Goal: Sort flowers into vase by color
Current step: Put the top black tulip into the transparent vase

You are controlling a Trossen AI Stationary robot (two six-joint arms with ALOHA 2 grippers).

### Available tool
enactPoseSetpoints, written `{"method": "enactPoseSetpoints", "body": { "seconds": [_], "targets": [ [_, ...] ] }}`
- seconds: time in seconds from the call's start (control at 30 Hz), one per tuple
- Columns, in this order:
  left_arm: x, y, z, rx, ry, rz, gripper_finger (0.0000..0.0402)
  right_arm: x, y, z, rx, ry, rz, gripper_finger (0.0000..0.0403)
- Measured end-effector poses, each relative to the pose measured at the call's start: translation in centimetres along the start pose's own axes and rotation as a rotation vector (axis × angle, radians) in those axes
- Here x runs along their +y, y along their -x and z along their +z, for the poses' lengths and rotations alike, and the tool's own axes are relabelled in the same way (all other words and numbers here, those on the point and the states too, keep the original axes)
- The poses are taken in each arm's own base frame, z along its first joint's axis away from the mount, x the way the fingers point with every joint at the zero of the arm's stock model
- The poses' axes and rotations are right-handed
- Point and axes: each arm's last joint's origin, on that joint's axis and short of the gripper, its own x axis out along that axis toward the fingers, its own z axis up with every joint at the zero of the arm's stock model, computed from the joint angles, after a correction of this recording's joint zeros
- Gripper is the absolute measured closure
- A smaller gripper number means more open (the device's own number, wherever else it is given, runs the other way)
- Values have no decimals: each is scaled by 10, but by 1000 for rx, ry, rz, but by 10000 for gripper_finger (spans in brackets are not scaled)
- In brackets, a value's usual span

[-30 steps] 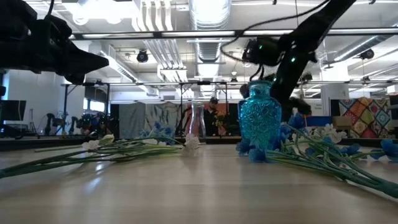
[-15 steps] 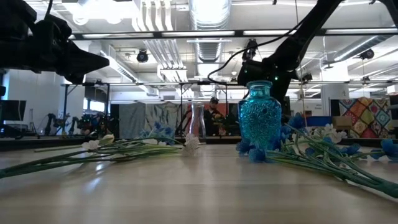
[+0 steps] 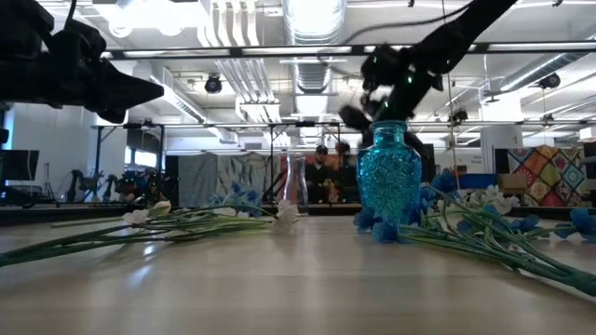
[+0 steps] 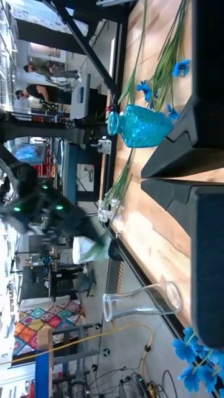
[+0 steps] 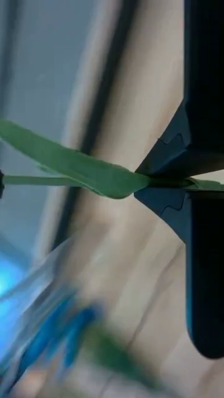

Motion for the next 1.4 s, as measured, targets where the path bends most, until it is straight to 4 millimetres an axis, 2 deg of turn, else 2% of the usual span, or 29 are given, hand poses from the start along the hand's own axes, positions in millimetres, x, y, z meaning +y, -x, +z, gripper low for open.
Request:
{"method": "enactPoseSetpoints", "body": {
  "seconds": [0.3,0.43,0.73,0.87,1.0,1.13,1.4],
  "targets": [
    [0,0,2,-21,-14,0,401,48,37,52,-560,155,349,390],
    [0,0,3,-30,-43,3,401,58,40,64,-716,191,440,390],
    [1,0,6,-64,-25,20,401,69,10,78,-863,223,518,390],
    [1,0,6,-63,-23,20,401,73,7,90,-940,229,530,390],
    [1,0,6,-63,-23,20,401,78,0,97,-945,236,543,390],
    [1,0,6,-63,-23,20,401,84,2,106,-989,244,552,390],
    [1,0,5,-55,-15,21,402,66,-22,105,-944,231,494,390]
  ]
}}
